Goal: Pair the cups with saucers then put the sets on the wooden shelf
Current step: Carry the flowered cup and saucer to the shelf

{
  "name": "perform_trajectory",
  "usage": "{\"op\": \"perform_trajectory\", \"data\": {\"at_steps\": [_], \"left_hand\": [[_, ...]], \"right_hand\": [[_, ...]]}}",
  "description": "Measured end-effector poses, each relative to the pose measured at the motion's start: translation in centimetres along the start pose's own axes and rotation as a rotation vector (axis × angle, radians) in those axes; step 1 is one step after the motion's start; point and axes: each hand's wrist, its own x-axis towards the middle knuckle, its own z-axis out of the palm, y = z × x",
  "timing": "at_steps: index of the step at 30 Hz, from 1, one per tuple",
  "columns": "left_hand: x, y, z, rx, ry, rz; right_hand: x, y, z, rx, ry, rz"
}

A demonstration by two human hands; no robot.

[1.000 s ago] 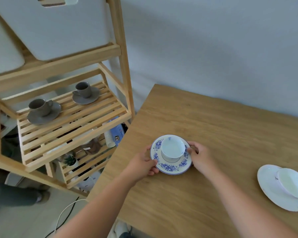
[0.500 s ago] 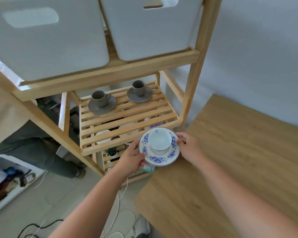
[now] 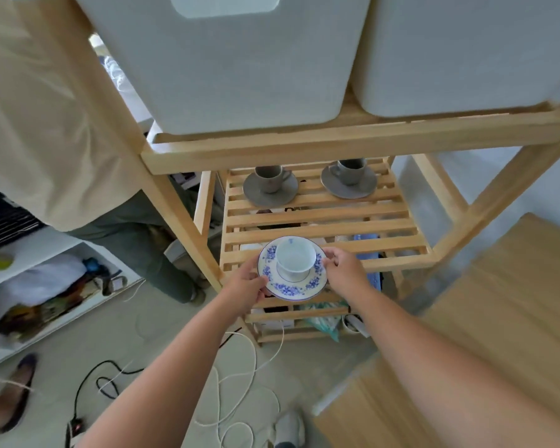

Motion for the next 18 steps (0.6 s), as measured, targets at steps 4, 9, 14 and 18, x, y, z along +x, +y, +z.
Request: {"op": "perform_trajectory", "data": {"at_steps": [4,9,14,18], "left_hand": [[1.9,-0.5,-1.2,0.009,0.092,-0.04],[3.7,-1.5,-1.1,0.033,0.27,-0.012],[4.5,-1.3,-0.7,0.095,0.382,0.054],[5.6,-1.1,-0.9,0.139,0.433,0.043]], "right_hand": [[1.7,-1.0,1.7,-0.041,-0.022,-0.012],[3.4,-2.2,3.0,-0.042,-0.012,-0.008],[4.9,-2.7,3.7,-0.026,-0.016,0.014],[5.5,-3.3,3.8,-0.038,-0.005,0.032]]}}
